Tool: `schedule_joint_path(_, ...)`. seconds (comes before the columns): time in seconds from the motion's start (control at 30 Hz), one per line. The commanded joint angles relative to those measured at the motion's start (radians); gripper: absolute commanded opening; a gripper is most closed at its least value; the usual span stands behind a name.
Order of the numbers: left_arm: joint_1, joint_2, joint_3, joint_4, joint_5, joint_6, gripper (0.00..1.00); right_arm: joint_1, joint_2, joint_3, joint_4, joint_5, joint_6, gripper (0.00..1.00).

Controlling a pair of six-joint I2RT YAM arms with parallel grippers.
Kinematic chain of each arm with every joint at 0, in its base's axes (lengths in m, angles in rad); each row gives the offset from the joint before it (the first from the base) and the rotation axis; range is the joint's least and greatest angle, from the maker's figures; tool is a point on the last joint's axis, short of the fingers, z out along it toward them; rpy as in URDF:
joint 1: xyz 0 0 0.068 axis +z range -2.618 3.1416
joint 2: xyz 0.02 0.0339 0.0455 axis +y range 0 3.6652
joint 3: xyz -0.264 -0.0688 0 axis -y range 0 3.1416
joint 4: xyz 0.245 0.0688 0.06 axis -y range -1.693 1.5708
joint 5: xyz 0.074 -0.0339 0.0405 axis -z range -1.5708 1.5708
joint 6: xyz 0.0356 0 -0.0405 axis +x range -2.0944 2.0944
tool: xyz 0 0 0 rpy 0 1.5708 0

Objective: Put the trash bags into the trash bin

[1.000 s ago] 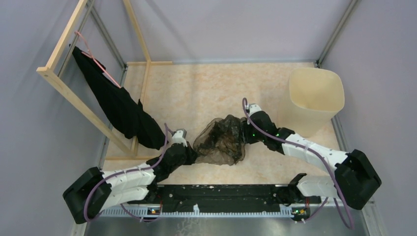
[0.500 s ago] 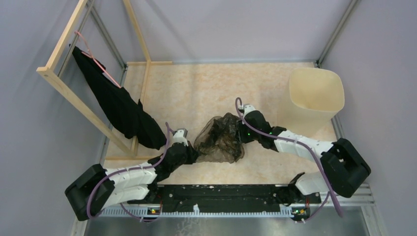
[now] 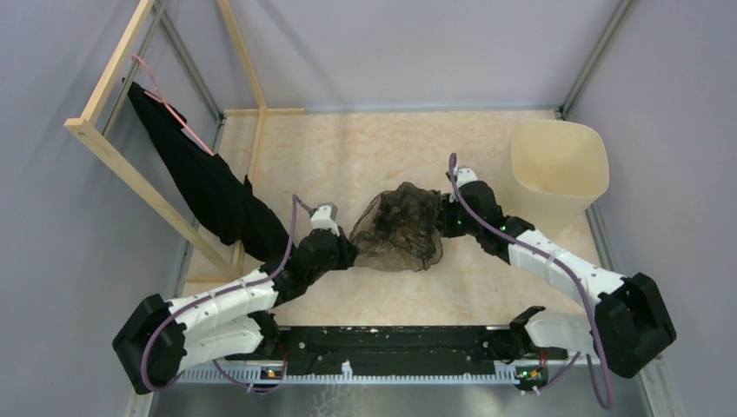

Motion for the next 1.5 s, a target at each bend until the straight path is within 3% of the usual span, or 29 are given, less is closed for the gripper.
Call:
schedule_joint_path(0.0, 0.062, 0.083, 0.301, -0.087, -0.002, 0.066, 0.00, -0.131, 0.102, 0.231, -0.066, -0.130, 0.029, 0.00)
schedule_joint_path(0.1, 0.190, 0.202, 0.702, -0.240, 0.175, 0.171, 0.00, -0.194, 0.196, 0.674, -0.296, -0.186, -0.019, 0.00)
schedule_joint_path(0.2, 0.206, 0.289, 1.237, -0.402, 0.323, 0.323, 0.00, -0.173, 0.216, 1.132, -0.466, -0.193, -0.096, 0.00)
schedule_joint_path(0.23, 0.192, 0.302, 1.382, -0.418, 0.359, 0.358, 0.00, -0.154, 0.203, 1.228, -0.473, -0.205, -0.119, 0.00)
schedule_joint_path(0.3, 0.151, 0.284, 1.523, -0.387, 0.384, 0.400, 0.00, -0.102, 0.137, 1.297, -0.391, -0.261, -0.166, 0.00)
schedule_joint_path(0.37, 0.139, 0.216, 1.462, -0.302, 0.387, 0.413, 0.00, -0.094, 0.031, 1.169, -0.226, -0.342, -0.164, 0.00)
schedule_joint_path(0.5, 0.138, 0.033, 0.930, -0.107, 0.202, 0.420, 0.00, -0.094, -0.182, 0.654, 0.097, -0.259, -0.167, 0.00)
schedule_joint_path(0.57, 0.139, -0.005, 0.661, -0.070, 0.101, 0.376, 0.00, -0.095, -0.227, 0.354, 0.255, -0.223, -0.093, 0.00)
schedule_joint_path(0.63, 0.143, -0.016, 0.442, -0.071, 0.088, 0.250, 0.00, -0.092, -0.193, 0.107, 0.302, -0.301, -0.039, 0.00)
schedule_joint_path(0.7, 0.144, -0.040, 0.282, -0.098, 0.158, 0.147, 0.00, -0.072, -0.180, -0.030, 0.331, -0.383, 0.024, 0.00)
schedule_joint_path(0.77, 0.145, -0.089, 0.182, -0.088, 0.210, 0.088, 0.00, -0.036, -0.222, -0.100, 0.319, -0.342, 0.040, 0.00)
schedule_joint_path(0.83, 0.144, -0.154, 0.186, -0.126, 0.232, 0.086, 0.00, -0.027, -0.267, -0.066, 0.202, -0.290, 0.040, 0.00)
schedule_joint_path(0.9, 0.145, -0.196, 0.284, -0.194, 0.232, 0.115, 0.00, -0.027, -0.281, 0.074, 0.065, -0.248, 0.011, 0.00)
schedule_joint_path(1.07, 0.145, -0.129, 0.880, -0.403, 0.290, 0.271, 0.00, -0.027, -0.178, 0.685, -0.235, -0.276, -0.075, 0.00)
schedule_joint_path(1.13, 0.144, -0.103, 1.094, -0.430, 0.378, 0.305, 0.00, -0.026, -0.175, 0.875, -0.249, -0.335, -0.080, 0.00)
schedule_joint_path(1.2, 0.145, -0.125, 1.186, -0.394, 0.420, 0.300, 0.00, -0.026, -0.202, 0.958, -0.216, -0.386, -0.078, 0.00)
schedule_joint_path(1.27, 0.144, -0.191, 1.128, -0.308, 0.422, 0.271, 0.00, -0.026, -0.253, 0.921, -0.160, -0.387, -0.091, 0.00)
schedule_joint_path(1.37, 0.145, -0.289, 0.862, -0.202, 0.324, 0.225, 0.00, -0.026, -0.316, 0.656, -0.077, -0.330, -0.086, 0.00)
schedule_joint_path(1.47, 0.145, -0.285, 0.562, -0.239, 0.214, 0.182, 0.00, -0.027, -0.316, 0.312, -0.006, -0.290, -0.062, 0.00)
